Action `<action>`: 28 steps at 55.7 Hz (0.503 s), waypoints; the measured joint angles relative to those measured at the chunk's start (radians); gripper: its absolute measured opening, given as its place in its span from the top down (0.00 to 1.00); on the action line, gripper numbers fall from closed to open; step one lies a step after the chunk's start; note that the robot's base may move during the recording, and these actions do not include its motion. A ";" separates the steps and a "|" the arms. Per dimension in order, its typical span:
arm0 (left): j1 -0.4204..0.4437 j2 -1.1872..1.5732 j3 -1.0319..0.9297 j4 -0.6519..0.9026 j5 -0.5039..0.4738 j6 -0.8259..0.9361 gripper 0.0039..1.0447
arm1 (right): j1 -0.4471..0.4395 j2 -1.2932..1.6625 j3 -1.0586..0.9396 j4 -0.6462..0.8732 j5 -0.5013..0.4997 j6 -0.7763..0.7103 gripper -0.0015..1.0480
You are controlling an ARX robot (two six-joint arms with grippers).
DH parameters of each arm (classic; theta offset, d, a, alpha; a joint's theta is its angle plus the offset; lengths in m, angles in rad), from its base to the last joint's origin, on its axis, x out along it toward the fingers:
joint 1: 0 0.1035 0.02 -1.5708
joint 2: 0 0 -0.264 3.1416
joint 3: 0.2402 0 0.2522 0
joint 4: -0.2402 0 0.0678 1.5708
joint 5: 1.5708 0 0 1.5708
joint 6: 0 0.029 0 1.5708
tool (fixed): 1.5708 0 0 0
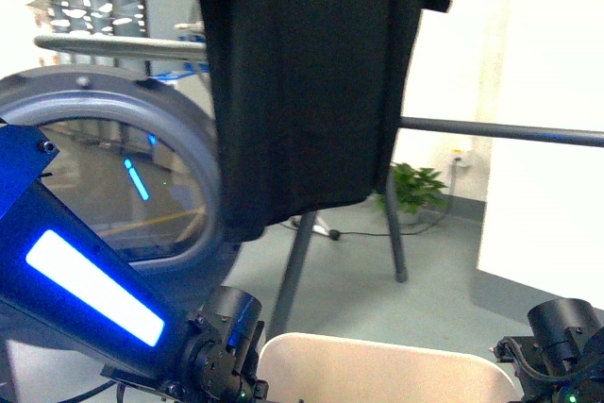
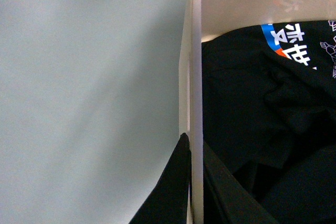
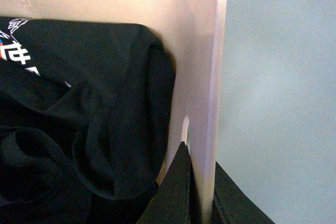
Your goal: Move hamper under clothes hanger
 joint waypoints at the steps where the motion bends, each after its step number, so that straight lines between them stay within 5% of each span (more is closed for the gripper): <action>1: 0.000 0.000 0.000 0.000 0.000 0.000 0.96 | -0.001 0.000 0.000 0.000 0.000 0.000 0.97; 28: -0.005 -0.003 -0.001 0.000 0.000 0.000 0.96 | -0.007 0.000 0.000 0.000 0.003 0.000 0.97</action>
